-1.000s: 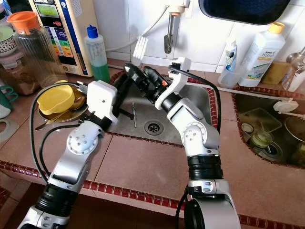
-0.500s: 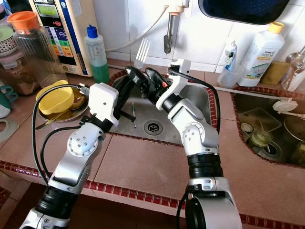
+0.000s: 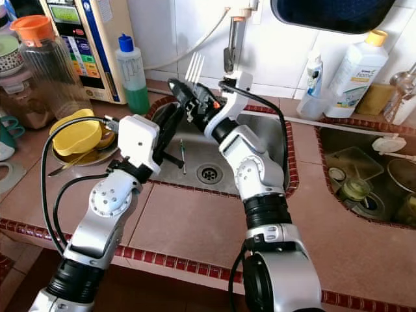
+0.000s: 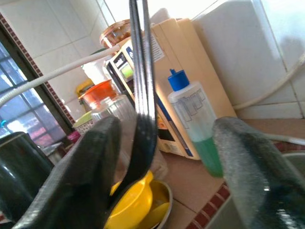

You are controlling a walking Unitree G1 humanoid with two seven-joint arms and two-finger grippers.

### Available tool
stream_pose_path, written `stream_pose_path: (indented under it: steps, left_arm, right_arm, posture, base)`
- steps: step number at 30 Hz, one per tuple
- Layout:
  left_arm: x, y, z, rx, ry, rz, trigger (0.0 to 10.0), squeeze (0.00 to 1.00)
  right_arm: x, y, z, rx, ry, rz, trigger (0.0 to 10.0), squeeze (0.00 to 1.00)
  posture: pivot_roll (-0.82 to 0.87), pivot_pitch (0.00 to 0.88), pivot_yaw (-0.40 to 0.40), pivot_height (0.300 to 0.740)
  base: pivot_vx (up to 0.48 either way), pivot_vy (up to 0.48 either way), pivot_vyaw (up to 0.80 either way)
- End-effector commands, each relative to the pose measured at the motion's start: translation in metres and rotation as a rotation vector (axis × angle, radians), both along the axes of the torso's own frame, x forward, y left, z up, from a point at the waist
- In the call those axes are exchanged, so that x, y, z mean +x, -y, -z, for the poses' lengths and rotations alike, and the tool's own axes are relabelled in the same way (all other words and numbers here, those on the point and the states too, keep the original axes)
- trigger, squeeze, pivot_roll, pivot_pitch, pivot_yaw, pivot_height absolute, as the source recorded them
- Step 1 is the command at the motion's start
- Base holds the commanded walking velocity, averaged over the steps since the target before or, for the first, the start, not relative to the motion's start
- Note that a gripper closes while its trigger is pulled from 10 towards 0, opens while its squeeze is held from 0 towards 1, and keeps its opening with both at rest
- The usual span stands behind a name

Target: Kitchen organization

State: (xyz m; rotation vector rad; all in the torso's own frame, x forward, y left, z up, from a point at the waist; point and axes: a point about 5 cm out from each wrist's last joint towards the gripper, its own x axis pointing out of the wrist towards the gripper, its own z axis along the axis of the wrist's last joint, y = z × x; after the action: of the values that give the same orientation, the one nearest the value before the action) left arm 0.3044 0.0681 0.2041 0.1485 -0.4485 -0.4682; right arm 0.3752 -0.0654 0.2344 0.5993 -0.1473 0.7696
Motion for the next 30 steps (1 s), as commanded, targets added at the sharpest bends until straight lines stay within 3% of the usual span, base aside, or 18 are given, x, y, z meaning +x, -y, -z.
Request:
stream_pose_path:
  steps: [1, 23, 24, 25, 26, 27, 28, 29, 30]
  left_arm:
    - [-0.0042, 0.0061, -0.0044, 0.0, 0.023, 0.036, 0.0, 0.0]
    - [-0.001, 0.0037, -0.0004, -0.012, -0.012, 0.014, 0.0, 0.0]
    - [0.0, 0.0028, 0.001, -0.005, -0.019, 0.01, 2.3, 0.0]
    - [0.0, 0.0028, 0.001, -0.005, -0.019, 0.01, 2.3, 0.0]
    - [0.0003, 0.0023, 0.0016, -0.001, -0.021, 0.008, 3.6, 0.0]
    - [0.0013, 0.0014, 0.0025, 0.006, -0.024, 0.001, 10.0, 0.0]
    - [0.0013, 0.0014, 0.0025, 0.006, -0.024, 0.001, 10.0, 0.0]
    - [0.0022, 0.0006, 0.0023, 0.007, -0.025, -0.006, 10.0, 0.32]
    - [0.0026, 0.0003, 0.002, 0.006, -0.025, -0.009, 10.0, 0.32]
  right_arm:
    - [0.0031, 0.0044, -0.0042, 0.024, -0.004, 0.019, 0.0, 0.0]
    - [0.0052, 0.0069, -0.0046, 0.054, -0.015, 0.031, 0.0, 0.0]
    - [0.0055, 0.0073, -0.0047, 0.053, -0.015, 0.035, 0.0, 0.0]
    - [0.0055, 0.0073, -0.0047, 0.053, -0.015, 0.035, 0.0, 0.0]
    - [0.0055, 0.0074, -0.0046, 0.051, -0.014, 0.037, 0.0, 0.0]
    - [0.0055, 0.0077, -0.0042, 0.046, -0.013, 0.04, 0.0, 0.0]
    - [0.0055, 0.0077, -0.0042, 0.046, -0.013, 0.04, 0.0, 0.0]
    - [0.0054, 0.0079, -0.0036, 0.044, -0.013, 0.043, 0.0, 0.0]
    - [0.0053, 0.0079, -0.0034, 0.043, -0.013, 0.044, 0.0, 0.0]
  posture:
    - [0.09, 0.058, -0.02, 0.74]
    - [0.09, 0.062, -0.022, 0.74]
    - [0.09, 0.061, -0.022, 0.74]
    - [0.09, 0.061, -0.022, 0.74]
    - [0.09, 0.062, -0.021, 0.74]
    - [0.09, 0.062, -0.02, 0.74]
    - [0.09, 0.062, -0.02, 0.74]
    - [0.09, 0.062, -0.019, 0.74]
    - [0.09, 0.062, -0.019, 0.74]
  base:
    - [0.0, 0.0, 0.0]
    - [0.0, 0.0, 0.0]
    - [0.0, 0.0, 0.0]
    - [0.0, 0.0, 0.0]
    - [0.0, 0.0, 0.0]
    - [0.0, 0.0, 0.0]
    - [0.0, 0.0, 0.0]
    - [0.0, 0.0, 0.0]
    - [0.0, 0.0, 0.0]
